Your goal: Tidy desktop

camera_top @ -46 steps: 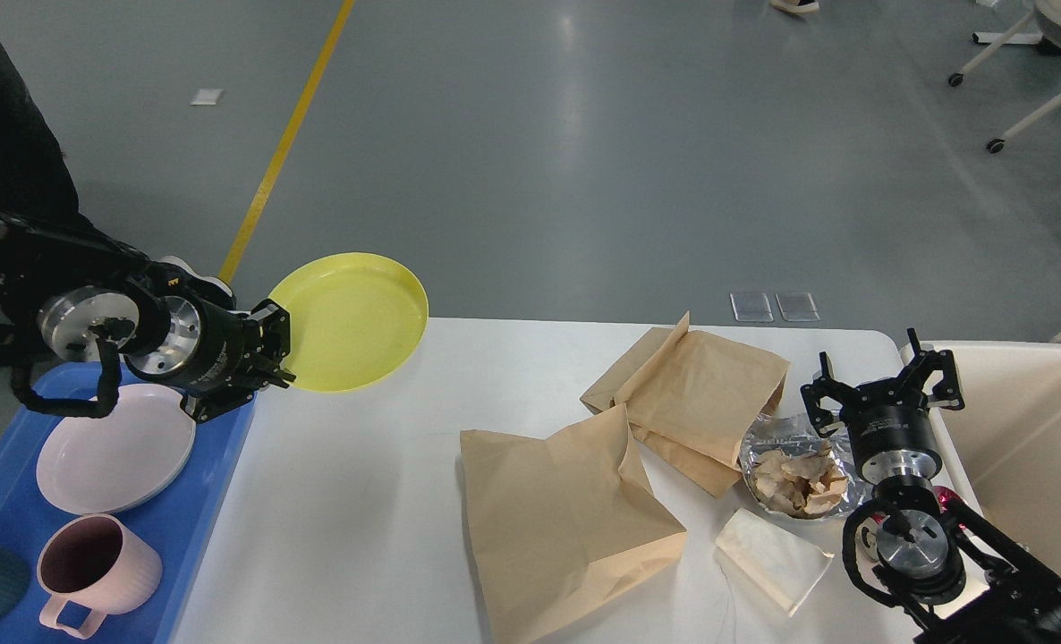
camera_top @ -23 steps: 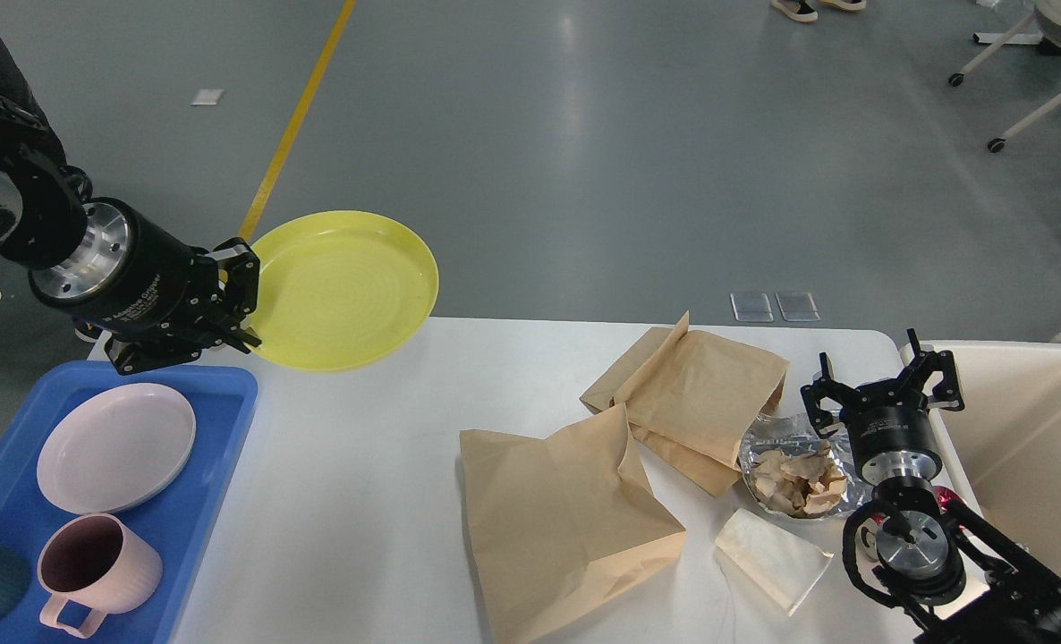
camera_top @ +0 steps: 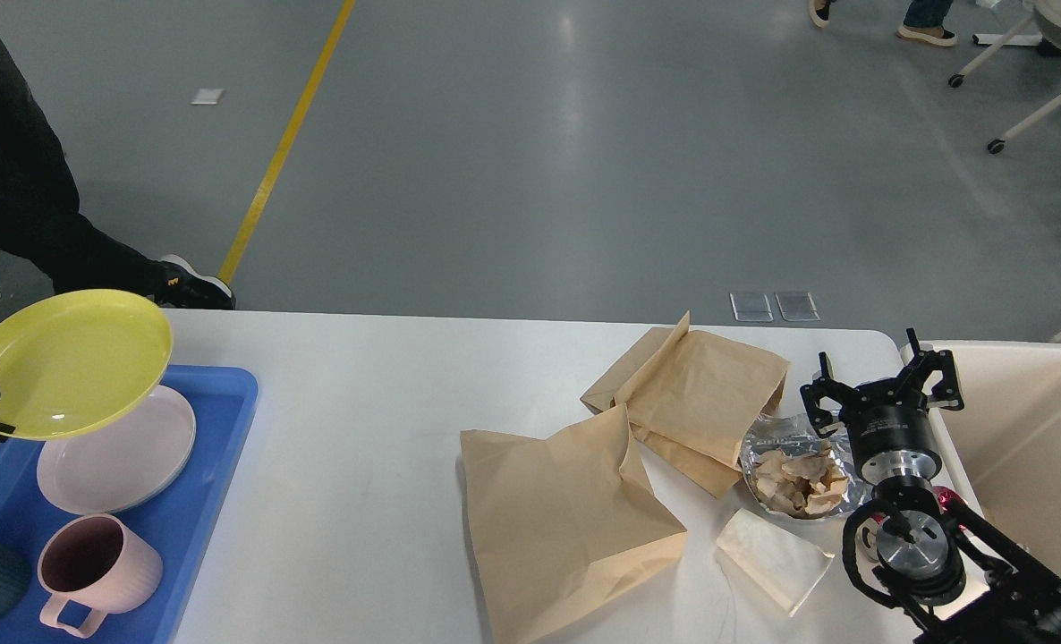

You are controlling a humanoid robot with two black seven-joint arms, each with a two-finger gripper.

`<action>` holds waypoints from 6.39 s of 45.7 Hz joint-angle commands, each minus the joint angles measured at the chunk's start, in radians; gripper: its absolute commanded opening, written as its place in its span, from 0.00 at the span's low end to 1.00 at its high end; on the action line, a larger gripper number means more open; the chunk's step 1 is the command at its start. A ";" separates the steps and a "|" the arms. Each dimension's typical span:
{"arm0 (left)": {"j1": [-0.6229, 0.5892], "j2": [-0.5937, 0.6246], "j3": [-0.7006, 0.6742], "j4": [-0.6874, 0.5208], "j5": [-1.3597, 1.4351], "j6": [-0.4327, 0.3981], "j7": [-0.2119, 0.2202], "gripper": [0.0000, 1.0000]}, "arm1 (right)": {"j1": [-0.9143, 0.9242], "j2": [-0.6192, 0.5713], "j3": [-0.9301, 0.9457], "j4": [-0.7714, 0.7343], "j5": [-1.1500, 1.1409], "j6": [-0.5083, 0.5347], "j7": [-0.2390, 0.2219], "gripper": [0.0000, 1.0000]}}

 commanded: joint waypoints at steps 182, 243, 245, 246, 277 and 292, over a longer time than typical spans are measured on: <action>0.784 -0.055 -0.656 0.551 0.181 0.197 -0.003 0.95 | 0.002 0.002 0.000 -0.002 0.000 0.001 0.000 1.00; 0.720 -0.043 -0.656 0.525 0.222 0.167 0.003 0.96 | 0.002 0.002 0.000 -0.002 0.000 0.001 0.000 1.00; 0.695 -0.031 -0.657 0.525 0.222 0.139 0.003 0.96 | 0.002 0.002 0.000 -0.002 0.000 -0.001 0.000 1.00; 0.682 -0.019 -0.660 0.525 0.222 0.122 -0.003 0.96 | 0.002 0.002 0.000 -0.002 0.000 0.001 0.000 1.00; 0.937 0.089 -1.735 0.528 0.222 -0.133 -0.011 0.96 | 0.002 0.002 0.000 -0.002 0.000 -0.001 0.000 1.00; 1.258 -0.117 -2.318 0.513 0.227 -0.087 -0.178 0.96 | 0.002 0.000 0.000 -0.002 0.000 0.001 0.000 1.00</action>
